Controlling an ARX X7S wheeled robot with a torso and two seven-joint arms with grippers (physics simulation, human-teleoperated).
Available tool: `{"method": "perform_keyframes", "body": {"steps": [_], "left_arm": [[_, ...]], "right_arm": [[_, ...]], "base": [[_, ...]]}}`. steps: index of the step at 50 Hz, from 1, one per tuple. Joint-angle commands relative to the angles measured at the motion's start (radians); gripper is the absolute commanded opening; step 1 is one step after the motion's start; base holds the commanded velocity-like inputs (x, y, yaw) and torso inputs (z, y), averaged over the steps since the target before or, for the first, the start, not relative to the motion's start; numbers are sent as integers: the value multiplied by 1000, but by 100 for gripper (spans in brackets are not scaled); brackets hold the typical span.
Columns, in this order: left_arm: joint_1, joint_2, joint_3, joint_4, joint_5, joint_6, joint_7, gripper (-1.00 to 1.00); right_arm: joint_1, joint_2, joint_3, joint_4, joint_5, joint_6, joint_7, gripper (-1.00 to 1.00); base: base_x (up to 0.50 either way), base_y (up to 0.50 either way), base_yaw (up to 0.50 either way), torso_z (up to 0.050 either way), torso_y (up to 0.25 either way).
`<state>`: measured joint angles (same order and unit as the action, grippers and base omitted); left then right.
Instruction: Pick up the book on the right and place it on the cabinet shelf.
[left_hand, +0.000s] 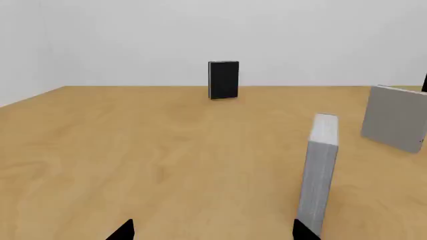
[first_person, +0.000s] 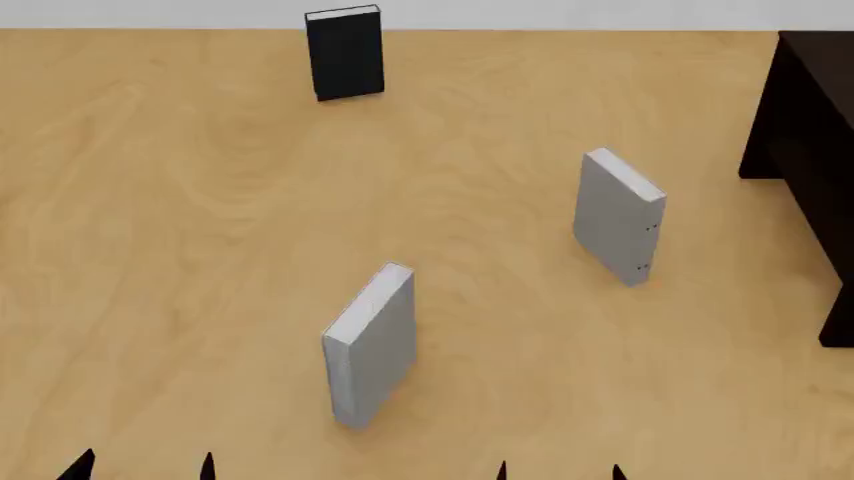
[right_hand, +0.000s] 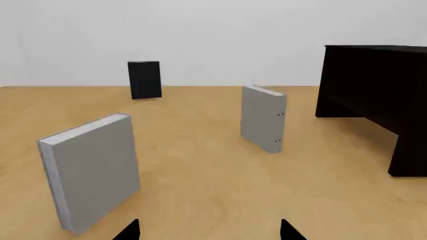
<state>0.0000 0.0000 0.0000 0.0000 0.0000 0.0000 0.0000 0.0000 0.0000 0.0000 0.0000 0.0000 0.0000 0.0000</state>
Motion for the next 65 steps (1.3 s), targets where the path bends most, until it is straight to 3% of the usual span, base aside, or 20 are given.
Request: {"method": "perform_keyframes", "body": {"steps": [1, 5, 11, 14, 18, 20, 36, 39, 42, 44, 46, 50, 52, 55, 57, 59, 65], "left_arm": [[0, -10, 11, 0, 0, 0, -11, 100], [-3, -26, 18, -49, -18, 62, -39, 100], [4, -39, 33, 18, -34, 11, -68, 100], [1, -47, 39, -46, -42, 94, -69, 100], [1, -50, 31, 54, -9, -9, -139, 100], [11, -62, 48, 39, -30, 24, -107, 100], [-71, -109, 78, 321, -58, -330, -113, 100], [-82, -113, 81, 269, -65, -297, -107, 100], [-128, -127, 84, 362, -78, -439, -104, 100], [-137, -130, 78, 359, -80, -437, -109, 100], [-192, -139, 68, 449, -103, -572, -106, 100], [-214, -148, 69, 433, -98, -565, -110, 100], [-298, -155, 55, 520, -123, -736, -114, 100], [-311, -158, 49, 490, -120, -707, -117, 100], [-350, -160, 45, 507, -134, -762, -114, 100], [-464, -165, 38, 574, -156, -937, -123, 100], [-588, -164, 36, 663, -186, -1110, -126, 100]], "right_arm": [[0, 9, -13, 0, 9, 0, 13, 100], [-1, 25, -39, -27, -7, 29, 44, 100], [5, 42, -63, -29, 4, 41, 61, 100], [10, 44, -66, -35, 10, 55, 67, 100], [12, 52, -70, -75, 35, 101, 69, 100], [17, 56, -72, -87, 39, 119, 74, 100], [124, 103, -95, -259, 41, 385, 95, 100], [148, 108, -90, -296, 53, 442, 96, 100], [184, 117, -77, -357, 69, 524, 98, 100], [200, 127, -79, -377, 66, 553, 100, 100], [247, 126, -42, -406, 102, 614, 97, 100], [309, 144, -24, -450, 119, 714, 97, 100], [348, 151, -14, -477, 131, 773, 98, 100], [383, 160, -16, -503, 134, 826, 102, 100], [411, 164, -13, -522, 140, 868, 104, 100], [448, 171, -19, -540, 141, 917, 108, 100], [536, 180, -42, -551, 136, 1007, 121, 100]], "base": [[0, 0, 0, 0, 0], [0, 0, 0, 0, 0], [0, 0, 0, 0, 0], [0, 0, 0, 0, 0], [0, 0, 0, 33, 0], [0, 0, 0, 41, 0], [0, 0, 0, 50, 0], [0, 0, 0, 50, 0], [0, 0, 0, 50, 0], [0, 0, 0, 50, 0], [0, 0, 0, 50, 0], [0, 0, 0, 50, 0], [0, 0, 0, 50, 0], [0, 0, 0, 50, 0], [0, 0, 0, 50, 0], [0, 0, 0, 50, 0], [0, 0, 0, 50, 0]]}}
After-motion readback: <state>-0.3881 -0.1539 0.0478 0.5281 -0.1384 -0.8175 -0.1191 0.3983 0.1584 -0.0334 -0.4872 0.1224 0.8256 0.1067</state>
